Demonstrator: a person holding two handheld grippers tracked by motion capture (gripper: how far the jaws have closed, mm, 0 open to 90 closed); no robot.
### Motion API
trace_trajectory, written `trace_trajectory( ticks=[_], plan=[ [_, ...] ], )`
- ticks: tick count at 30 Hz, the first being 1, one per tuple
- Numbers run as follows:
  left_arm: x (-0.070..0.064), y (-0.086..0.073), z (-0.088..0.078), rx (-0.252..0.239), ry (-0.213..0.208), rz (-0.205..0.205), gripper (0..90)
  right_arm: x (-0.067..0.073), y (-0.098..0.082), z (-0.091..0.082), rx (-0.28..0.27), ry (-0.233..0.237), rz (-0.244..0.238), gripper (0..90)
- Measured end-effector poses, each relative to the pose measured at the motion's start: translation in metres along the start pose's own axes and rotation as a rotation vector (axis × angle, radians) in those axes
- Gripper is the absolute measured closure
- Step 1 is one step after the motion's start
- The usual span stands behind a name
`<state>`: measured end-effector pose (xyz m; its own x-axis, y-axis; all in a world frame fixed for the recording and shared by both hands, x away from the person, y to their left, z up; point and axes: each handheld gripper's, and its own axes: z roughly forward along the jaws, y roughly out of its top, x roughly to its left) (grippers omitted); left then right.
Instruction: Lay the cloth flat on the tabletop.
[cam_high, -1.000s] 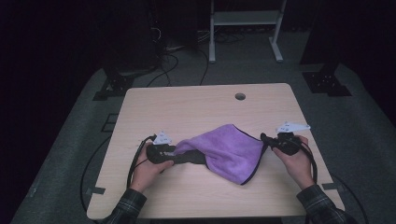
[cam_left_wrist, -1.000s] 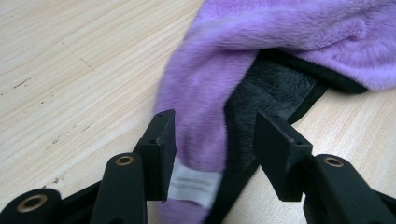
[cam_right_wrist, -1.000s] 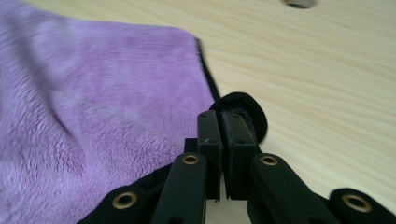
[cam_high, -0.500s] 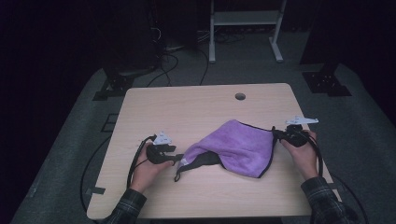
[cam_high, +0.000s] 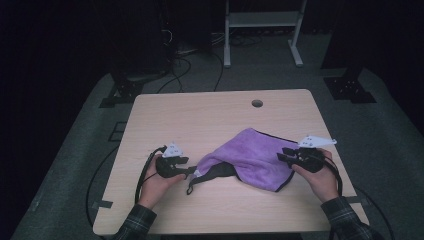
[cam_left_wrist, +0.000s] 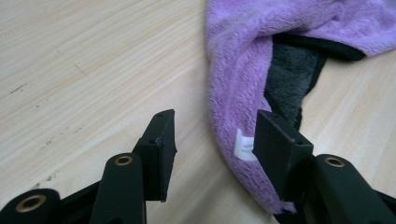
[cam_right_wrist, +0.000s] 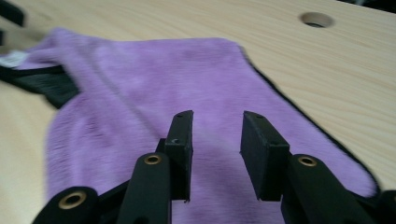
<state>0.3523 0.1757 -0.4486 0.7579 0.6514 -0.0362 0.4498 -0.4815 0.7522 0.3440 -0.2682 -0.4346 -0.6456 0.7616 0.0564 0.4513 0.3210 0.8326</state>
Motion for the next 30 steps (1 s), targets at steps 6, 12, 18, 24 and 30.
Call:
trace_trajectory(
  ticks=[6,12,18,24,30],
  plan=[
    [-0.008,-0.003,-0.002,0.002,-0.019,0.01,48.8,0.031,-0.006,-0.002,0.003,0.115,-0.048,66.0],
    [-0.014,-0.004,0.003,0.02,-0.042,0.021,49.0,0.057,-0.016,0.004,0.057,0.213,-0.104,64.8],
    [-0.016,-0.007,0.01,0.046,-0.054,0.029,48.9,0.071,-0.025,0.02,0.147,0.243,-0.178,60.5],
    [-0.017,-0.008,0.014,0.074,-0.056,0.038,48.6,0.069,-0.03,0.03,0.206,0.209,-0.221,77.7],
    [-0.016,-0.009,0.015,0.082,-0.054,0.034,48.4,0.064,-0.024,0.025,0.183,0.22,-0.169,87.0]
  ],
)
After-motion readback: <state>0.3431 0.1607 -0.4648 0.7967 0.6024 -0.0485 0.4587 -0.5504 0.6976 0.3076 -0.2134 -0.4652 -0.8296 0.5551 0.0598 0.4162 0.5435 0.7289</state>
